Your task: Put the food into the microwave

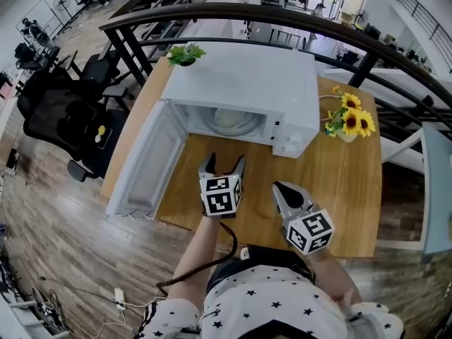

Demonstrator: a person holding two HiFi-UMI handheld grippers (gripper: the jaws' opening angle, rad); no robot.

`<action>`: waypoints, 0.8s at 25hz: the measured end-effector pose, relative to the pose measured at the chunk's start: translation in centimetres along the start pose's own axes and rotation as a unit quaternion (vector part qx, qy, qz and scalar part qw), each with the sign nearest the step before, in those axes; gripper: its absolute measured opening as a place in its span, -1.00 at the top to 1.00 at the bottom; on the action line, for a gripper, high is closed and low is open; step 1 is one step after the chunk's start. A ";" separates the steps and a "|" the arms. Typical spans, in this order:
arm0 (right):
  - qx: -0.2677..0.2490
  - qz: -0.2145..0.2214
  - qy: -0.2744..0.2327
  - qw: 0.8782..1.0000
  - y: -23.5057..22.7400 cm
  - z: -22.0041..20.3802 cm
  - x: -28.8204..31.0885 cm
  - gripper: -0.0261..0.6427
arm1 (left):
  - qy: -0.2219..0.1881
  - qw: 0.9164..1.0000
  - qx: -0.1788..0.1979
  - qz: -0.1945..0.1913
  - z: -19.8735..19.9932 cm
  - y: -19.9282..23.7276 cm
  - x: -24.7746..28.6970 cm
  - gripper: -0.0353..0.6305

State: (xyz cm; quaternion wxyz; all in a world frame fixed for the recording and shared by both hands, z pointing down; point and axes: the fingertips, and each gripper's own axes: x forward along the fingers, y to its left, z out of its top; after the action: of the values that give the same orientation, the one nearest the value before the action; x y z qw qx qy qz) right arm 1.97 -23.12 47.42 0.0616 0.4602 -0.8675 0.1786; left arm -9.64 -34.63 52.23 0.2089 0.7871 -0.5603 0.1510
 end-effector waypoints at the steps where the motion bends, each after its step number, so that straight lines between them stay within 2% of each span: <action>1: -0.002 0.000 -0.002 1.000 0.2 0.0 -0.4 0.90 | -0.004 1.000 -0.004 0.001 -0.1 -0.2 -0.8 -0.15; 6: -0.006 -0.005 -0.011 1.000 1.3 -0.1 -2.3 0.90 | -0.016 1.000 -0.017 0.002 -1.0 -1.4 -4.7 0.15; 9: -0.008 -0.008 -0.016 1.000 1.9 -0.2 -3.4 0.90 | -0.023 1.000 -0.021 -0.005 -1.5 -2.4 -6.8 0.22; 13: -0.011 -0.012 -0.023 1.000 2.5 -0.3 -4.8 0.90 | -0.033 0.999 -0.033 -0.013 -1.7 -3.5 -9.5 0.46; 20: -0.014 -0.016 -0.030 0.999 3.4 -0.8 -6.9 0.90 | -0.052 0.997 -0.045 -0.022 -2.0 -4.7 -14.0 0.70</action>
State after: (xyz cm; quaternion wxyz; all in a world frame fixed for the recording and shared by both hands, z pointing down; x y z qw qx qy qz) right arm 3.00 -15.73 45.44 0.0446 0.4780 -0.8641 0.1514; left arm -9.73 -20.83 46.65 0.2180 0.7960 -0.5590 0.0797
